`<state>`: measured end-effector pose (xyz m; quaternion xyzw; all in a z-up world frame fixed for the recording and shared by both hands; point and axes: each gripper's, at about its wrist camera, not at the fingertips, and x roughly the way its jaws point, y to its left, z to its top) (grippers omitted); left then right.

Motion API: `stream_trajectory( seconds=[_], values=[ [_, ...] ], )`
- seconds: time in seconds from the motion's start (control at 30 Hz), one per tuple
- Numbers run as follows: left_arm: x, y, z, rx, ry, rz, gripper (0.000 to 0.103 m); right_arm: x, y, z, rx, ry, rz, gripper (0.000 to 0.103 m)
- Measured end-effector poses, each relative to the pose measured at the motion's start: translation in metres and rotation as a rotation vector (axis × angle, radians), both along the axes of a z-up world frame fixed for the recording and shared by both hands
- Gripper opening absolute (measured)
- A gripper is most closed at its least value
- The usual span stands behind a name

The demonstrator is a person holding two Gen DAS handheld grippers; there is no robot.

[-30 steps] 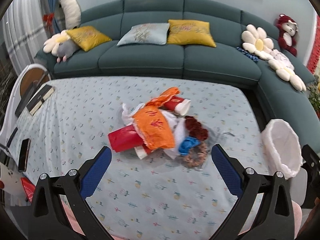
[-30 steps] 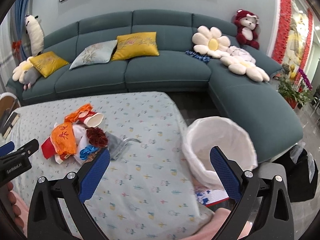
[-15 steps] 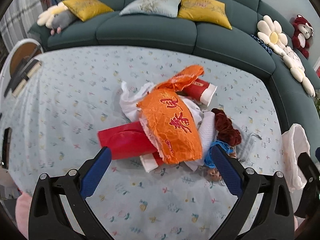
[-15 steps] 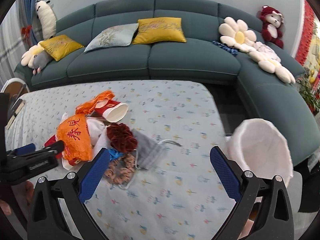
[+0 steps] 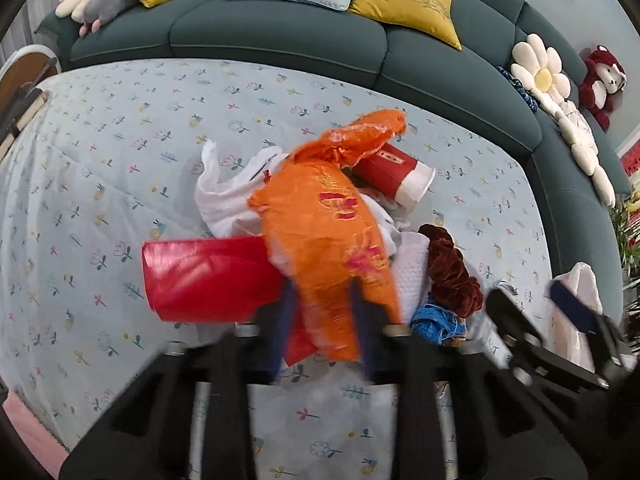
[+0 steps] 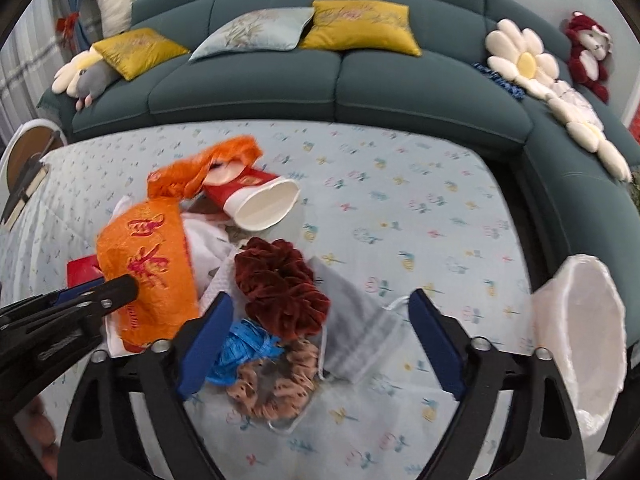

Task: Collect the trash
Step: 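Reach the left tool to the orange bag while the right tool reaches the brown scrunchie, then grasp the orange bag with the left tool and lift it toward the wastebasket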

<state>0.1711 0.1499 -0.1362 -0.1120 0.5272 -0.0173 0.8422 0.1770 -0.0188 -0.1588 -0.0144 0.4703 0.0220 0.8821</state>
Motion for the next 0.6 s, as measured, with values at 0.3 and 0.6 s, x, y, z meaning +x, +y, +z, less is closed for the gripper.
stream_trajectory(
  seconds=[0.3,0.6],
  values=[
    [-0.004,0.004,0.009,-0.024,-0.024,0.001,0.002,0.022,0.012,-0.034,0.08,0.107,0.042,0.03],
    [-0.016,-0.007,0.039,-0.02,-0.085,-0.027,0.002,0.009,-0.002,0.002,0.118,0.034,0.027,0.011]
  ],
)
